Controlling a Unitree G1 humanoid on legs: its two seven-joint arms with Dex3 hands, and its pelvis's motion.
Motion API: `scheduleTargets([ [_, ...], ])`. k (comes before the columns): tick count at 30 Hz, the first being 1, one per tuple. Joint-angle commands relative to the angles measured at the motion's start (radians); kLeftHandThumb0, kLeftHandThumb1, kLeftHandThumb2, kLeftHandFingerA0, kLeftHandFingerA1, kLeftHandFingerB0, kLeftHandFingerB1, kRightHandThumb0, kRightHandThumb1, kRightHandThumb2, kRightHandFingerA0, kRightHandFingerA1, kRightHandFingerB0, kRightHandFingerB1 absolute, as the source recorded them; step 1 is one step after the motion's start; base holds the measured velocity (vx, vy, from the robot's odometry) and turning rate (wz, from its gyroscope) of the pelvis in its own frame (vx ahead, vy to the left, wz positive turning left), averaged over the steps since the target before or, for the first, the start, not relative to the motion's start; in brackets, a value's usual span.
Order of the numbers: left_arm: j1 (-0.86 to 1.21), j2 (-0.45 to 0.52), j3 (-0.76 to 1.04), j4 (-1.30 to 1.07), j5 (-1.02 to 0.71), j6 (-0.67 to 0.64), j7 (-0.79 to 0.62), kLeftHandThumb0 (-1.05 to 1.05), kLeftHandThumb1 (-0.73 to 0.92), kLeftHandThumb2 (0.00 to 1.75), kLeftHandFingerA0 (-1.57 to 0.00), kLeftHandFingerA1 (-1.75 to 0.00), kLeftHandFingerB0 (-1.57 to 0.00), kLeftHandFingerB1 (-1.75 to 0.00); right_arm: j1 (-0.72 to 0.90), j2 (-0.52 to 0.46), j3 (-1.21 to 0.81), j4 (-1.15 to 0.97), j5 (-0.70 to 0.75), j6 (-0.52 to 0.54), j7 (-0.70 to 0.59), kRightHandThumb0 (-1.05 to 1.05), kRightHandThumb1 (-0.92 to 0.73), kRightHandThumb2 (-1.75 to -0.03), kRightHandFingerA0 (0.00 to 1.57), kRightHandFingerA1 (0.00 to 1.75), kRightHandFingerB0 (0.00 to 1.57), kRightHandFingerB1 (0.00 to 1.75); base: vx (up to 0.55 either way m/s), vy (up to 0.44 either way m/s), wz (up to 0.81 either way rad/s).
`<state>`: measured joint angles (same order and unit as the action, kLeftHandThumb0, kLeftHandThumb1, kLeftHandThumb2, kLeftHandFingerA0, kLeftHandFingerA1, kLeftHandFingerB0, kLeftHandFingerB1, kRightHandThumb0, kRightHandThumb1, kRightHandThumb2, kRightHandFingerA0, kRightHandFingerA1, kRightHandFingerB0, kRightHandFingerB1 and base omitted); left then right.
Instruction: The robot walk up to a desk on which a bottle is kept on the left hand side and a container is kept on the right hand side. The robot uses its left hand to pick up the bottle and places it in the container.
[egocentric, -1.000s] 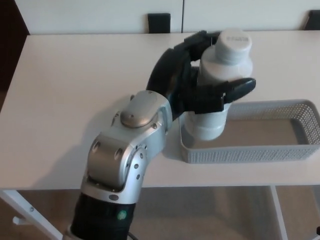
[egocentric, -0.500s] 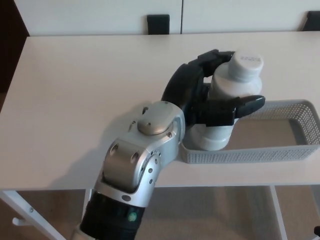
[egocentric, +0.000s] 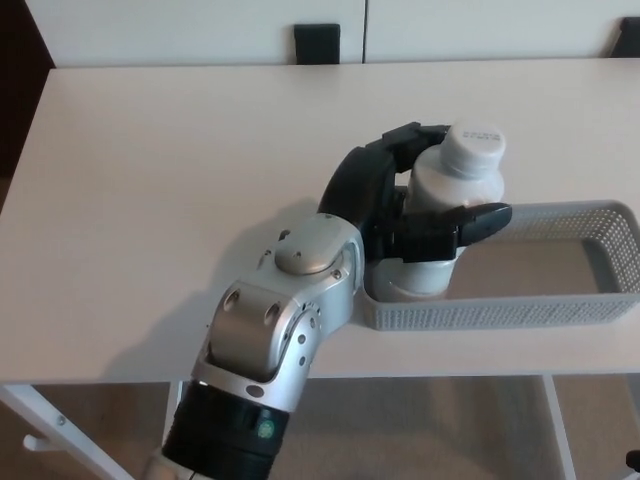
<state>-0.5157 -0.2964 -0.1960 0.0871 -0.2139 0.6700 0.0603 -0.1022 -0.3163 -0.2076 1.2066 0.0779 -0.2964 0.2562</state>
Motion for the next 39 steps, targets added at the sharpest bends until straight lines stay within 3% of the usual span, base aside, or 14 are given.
scheduleTargets([
  [1,-0.133,-0.093,0.015,0.005,-0.009,-0.017,0.017,-0.23,0.78,0.62,-0.94,-1.48,-0.79,-0.73,0.008,-0.017,0.009,-0.007,-0.018,-0.018,-0.017,-0.63,-0.25,-0.65,1.02,0.57,0.89,0.53,0.0,0.0,0.0],
  [2,-0.125,-0.082,-0.001,-0.002,0.003,-0.027,0.008,-0.62,0.52,0.81,-0.56,-0.56,-0.22,-0.42,0.008,-0.016,0.007,-0.006,-0.015,-0.015,-0.015,-0.54,-0.31,-0.52,1.06,0.51,0.93,0.47,0.0,0.0,0.0],
  [3,-0.12,-0.073,-0.012,-0.006,0.012,-0.035,0.0,-0.62,0.52,0.81,-0.56,-0.56,-0.22,-0.42,0.007,-0.015,0.005,-0.006,-0.013,-0.013,-0.014,-0.54,-0.31,-0.52,1.06,0.51,0.93,0.47,0.0,0.0,0.0],
  [4,-0.11,-0.05,-0.021,-0.011,-0.006,-0.046,-0.058,-0.79,0.44,0.77,0.0,0.0,0.0,0.0,0.008,-0.014,0.006,-0.005,-0.013,-0.016,-0.011,-0.57,-0.31,-0.52,1.04,0.5,0.91,0.47,0.0,0.0,0.0],
  [5,-0.1,-0.027,-0.029,-0.012,-0.024,-0.062,-0.116,-0.84,0.53,0.56,0.0,0.0,0.0,0.0,0.01,-0.014,0.008,-0.005,-0.014,-0.019,-0.01,-0.64,-0.23,-0.62,1.02,0.54,0.9,0.52,0.0,0.0,0.0],
  [10,-0.099,0.011,-0.023,-0.001,-0.062,-0.089,-0.219,-0.82,0.52,0.57,0.0,0.0,0.0,0.0,0.007,-0.015,0.008,-0.009,-0.012,-0.022,-0.006,-0.63,-0.24,-0.63,1.03,0.55,0.9,0.52,0.0,0.0,0.0],
  [11,-0.101,0.022,-0.027,-0.001,-0.053,-0.102,-0.229,-0.82,0.46,0.82,0.0,0.0,0.0,-0.01,0.005,-0.018,0.018,-0.009,-0.025,-0.023,-0.013,-0.58,-0.35,-0.53,1.06,0.5,0.9,0.46,0.0,0.0,0.0],
  [13,-0.106,0.042,-0.034,-0.009,-0.042,-0.107,-0.241,-0.82,0.54,0.57,0.0,0.0,0.0,0.0,0.004,-0.02,0.025,-0.009,-0.033,-0.027,-0.018,-0.58,-0.34,-0.53,1.06,0.5,0.9,0.46,0.0,0.0,0.0],
  [19,-0.121,0.085,-0.027,-0.051,-0.062,-0.075,-0.287,-0.84,0.56,0.58,0.0,0.0,0.0,0.0,0.008,-0.021,0.026,-0.011,-0.032,-0.027,-0.018,-0.65,-0.23,-0.63,1.03,0.54,0.9,0.51,0.0,0.0,0.0],
  [22,-0.12,0.121,-0.018,-0.147,-0.093,-0.006,-0.314,-0.86,0.49,0.87,0.0,0.0,0.0,-0.01,0.003,-0.019,0.03,-0.006,-0.036,-0.018,-0.02,-0.64,-0.24,-0.63,1.03,0.54,0.9,0.52,0.0,0.0,0.0],
  [23,-0.117,0.129,-0.013,-0.172,-0.104,0.005,-0.323,-0.86,0.56,0.57,0.0,0.0,0.0,-0.02,0.004,-0.019,0.03,-0.007,-0.036,-0.02,-0.018,-0.64,-0.24,-0.63,1.03,0.55,0.9,0.52,0.0,0.0,0.0],
  [28,-0.1,0.175,0.038,-0.321,-0.172,0.064,-0.347,-0.88,0.55,0.59,0.0,0.0,0.0,-0.01,0.002,-0.02,0.032,-0.008,-0.039,-0.025,-0.012,-0.56,-0.33,-0.52,1.06,0.51,0.92,0.47,0.0,0.0,0.0],
  [37,0.042,0.493,0.507,-0.695,-0.416,0.109,-0.446,-0.8,0.57,0.58,0.0,0.0,0.0,0.0,-0.017,-0.047,0.042,-0.007,-0.051,-0.014,-0.006,-0.65,-0.24,-0.64,1.03,0.55,0.89,0.52,0.0,0.0,0.0],
  [39,0.112,0.531,0.606,-0.705,-0.448,0.089,-0.473,-0.85,0.5,0.86,0.0,0.0,0.0,-0.02,-0.014,-0.052,0.041,-0.007,-0.05,-0.012,-0.003,-0.57,-0.34,-0.53,1.06,0.5,0.89,0.46,0.0,0.0,0.0],
])
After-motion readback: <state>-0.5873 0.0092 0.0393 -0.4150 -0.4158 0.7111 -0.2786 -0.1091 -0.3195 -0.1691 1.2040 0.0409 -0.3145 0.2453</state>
